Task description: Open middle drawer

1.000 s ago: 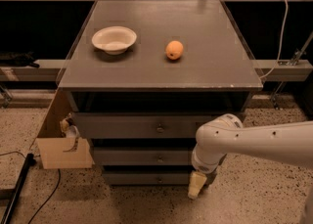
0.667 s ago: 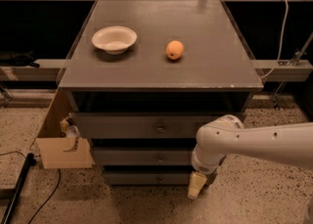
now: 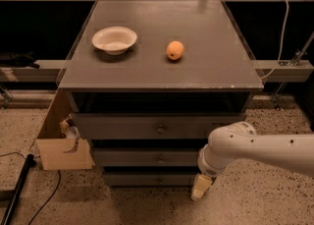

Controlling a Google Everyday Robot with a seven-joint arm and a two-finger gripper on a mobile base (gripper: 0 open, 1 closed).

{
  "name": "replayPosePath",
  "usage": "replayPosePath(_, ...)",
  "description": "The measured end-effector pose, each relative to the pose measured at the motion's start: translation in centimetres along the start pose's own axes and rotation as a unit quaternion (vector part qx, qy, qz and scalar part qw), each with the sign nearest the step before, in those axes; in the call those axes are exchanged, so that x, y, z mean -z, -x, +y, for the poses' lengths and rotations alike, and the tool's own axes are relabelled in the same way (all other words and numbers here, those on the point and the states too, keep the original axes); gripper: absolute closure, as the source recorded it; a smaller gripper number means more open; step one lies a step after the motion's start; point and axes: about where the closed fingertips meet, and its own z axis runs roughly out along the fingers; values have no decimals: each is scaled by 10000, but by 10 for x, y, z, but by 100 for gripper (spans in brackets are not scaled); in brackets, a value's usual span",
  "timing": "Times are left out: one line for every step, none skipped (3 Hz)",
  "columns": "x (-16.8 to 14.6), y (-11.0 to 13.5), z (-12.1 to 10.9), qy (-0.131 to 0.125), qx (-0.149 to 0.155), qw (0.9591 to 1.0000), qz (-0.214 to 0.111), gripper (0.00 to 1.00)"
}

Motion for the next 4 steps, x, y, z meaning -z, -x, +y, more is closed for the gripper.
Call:
replayPosePath(-37, -6, -15, -117, 74, 9997, -195, 0)
replayPosePath(-37, -6, -15, -117, 74, 9997, -195, 0)
replayPosePath(-43, -1, -13, -223, 199, 9995, -93, 0)
replayPosePath(-52, 9, -24, -411, 357, 9985, 38, 0)
